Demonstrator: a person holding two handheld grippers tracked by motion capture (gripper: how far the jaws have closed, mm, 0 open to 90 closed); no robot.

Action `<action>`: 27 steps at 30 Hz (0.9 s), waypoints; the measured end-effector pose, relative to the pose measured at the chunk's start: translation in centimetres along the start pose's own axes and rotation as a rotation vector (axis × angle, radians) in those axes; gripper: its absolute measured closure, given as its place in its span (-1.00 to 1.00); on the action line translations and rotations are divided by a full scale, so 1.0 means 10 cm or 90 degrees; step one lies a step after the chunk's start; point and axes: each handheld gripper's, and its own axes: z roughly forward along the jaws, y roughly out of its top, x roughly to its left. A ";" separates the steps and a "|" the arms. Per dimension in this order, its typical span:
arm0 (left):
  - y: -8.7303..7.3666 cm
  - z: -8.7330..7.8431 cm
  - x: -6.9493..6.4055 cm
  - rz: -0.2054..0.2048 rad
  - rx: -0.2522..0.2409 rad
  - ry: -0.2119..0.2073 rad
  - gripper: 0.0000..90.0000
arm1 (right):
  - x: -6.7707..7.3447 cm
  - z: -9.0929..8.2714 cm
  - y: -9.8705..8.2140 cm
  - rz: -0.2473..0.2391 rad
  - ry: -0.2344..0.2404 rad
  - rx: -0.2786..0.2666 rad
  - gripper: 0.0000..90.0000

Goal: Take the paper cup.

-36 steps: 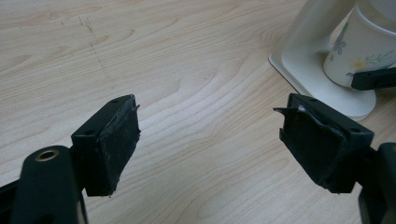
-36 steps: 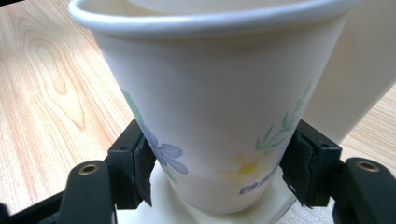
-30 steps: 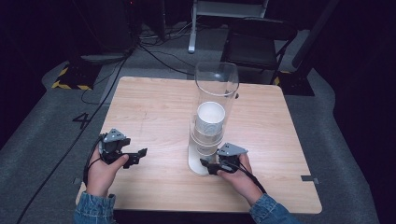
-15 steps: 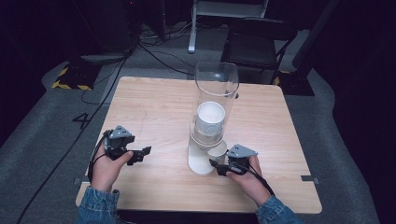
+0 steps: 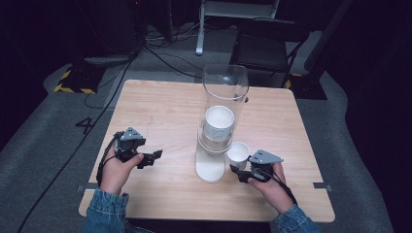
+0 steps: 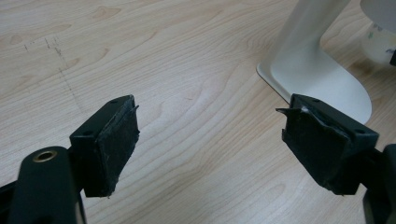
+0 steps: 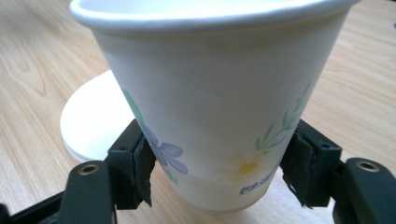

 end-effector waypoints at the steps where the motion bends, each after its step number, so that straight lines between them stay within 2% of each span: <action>1: 0.00 0.00 0.00 -0.001 0.000 0.000 -0.59 | -0.02 -0.02 0.01 0.004 -0.001 -0.003 -0.24; 6: -0.02 -0.01 0.00 -0.003 -0.002 0.001 -0.60 | -0.13 -0.11 0.07 0.024 -0.015 -0.030 -0.24; 10: -0.05 -0.03 0.00 -0.010 -0.005 0.000 -0.61 | -0.25 -0.17 0.12 0.063 -0.028 -0.056 -0.24; 14: -0.09 -0.05 0.00 -0.017 -0.004 0.006 -0.62 | -0.36 -0.21 0.16 0.092 -0.056 -0.075 -0.24; 18: -0.14 -0.08 0.01 -0.016 0.001 0.011 -0.62 | -0.51 -0.23 0.19 0.108 -0.079 -0.086 -0.24; 21: -0.19 -0.12 0.02 -0.020 0.004 0.016 -0.62 | -0.58 -0.22 0.20 0.122 -0.084 -0.092 -0.24; 23: -0.21 -0.14 0.02 -0.023 0.005 0.017 -0.62 | -0.63 -0.22 0.22 0.145 -0.080 -0.102 -0.24; 27: -0.27 -0.20 0.02 -0.024 0.008 0.026 -0.62 | -0.71 -0.18 0.23 0.160 -0.087 -0.106 -0.24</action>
